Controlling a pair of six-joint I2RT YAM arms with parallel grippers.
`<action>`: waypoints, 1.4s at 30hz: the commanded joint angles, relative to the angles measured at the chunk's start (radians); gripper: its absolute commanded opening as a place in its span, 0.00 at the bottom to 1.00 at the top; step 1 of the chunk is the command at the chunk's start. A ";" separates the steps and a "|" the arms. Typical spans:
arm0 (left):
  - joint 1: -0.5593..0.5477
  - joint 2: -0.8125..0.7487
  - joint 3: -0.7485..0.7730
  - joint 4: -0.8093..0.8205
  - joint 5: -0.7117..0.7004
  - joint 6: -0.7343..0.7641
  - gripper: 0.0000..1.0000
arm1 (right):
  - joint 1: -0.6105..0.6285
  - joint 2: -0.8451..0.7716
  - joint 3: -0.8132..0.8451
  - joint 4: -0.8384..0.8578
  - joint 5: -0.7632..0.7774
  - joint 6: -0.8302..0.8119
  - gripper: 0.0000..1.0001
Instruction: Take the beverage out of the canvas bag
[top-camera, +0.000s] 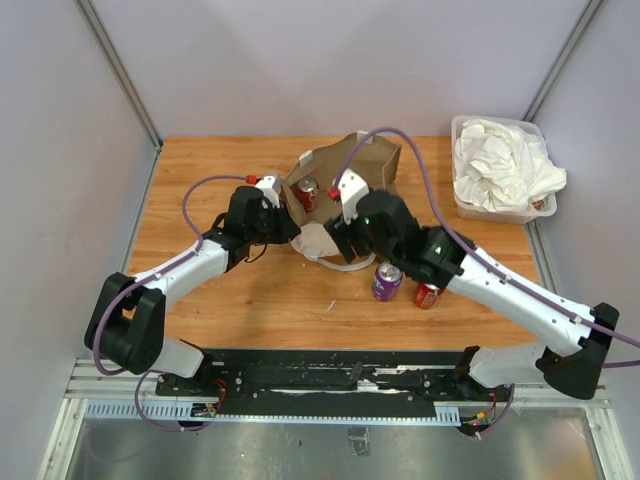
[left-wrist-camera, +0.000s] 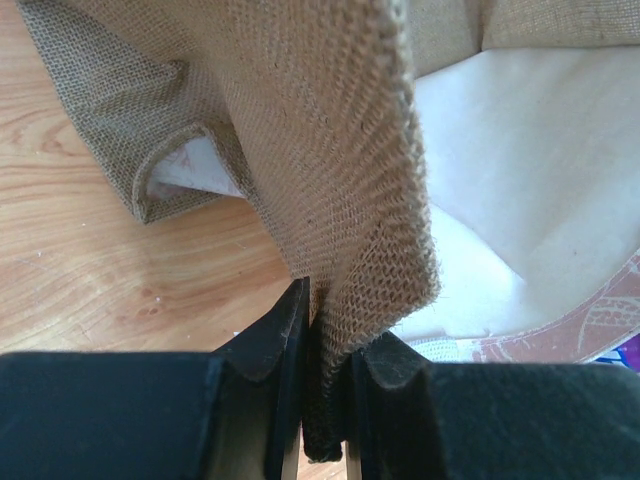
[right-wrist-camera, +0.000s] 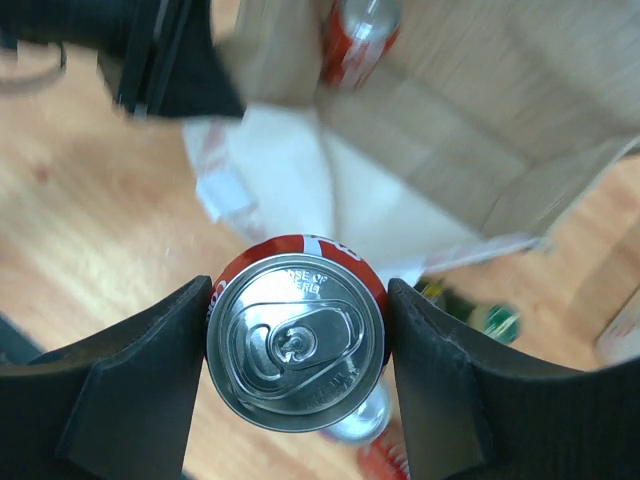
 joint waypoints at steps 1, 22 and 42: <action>0.005 -0.007 -0.027 -0.008 -0.005 -0.005 0.21 | 0.104 -0.125 -0.191 0.013 0.112 0.141 0.01; 0.005 -0.057 -0.059 -0.041 -0.021 -0.002 0.21 | 0.148 -0.081 -0.581 0.353 -0.018 0.295 0.01; 0.004 -0.048 -0.068 -0.022 -0.011 -0.003 0.21 | 0.151 -0.007 -0.453 0.237 0.042 0.308 0.87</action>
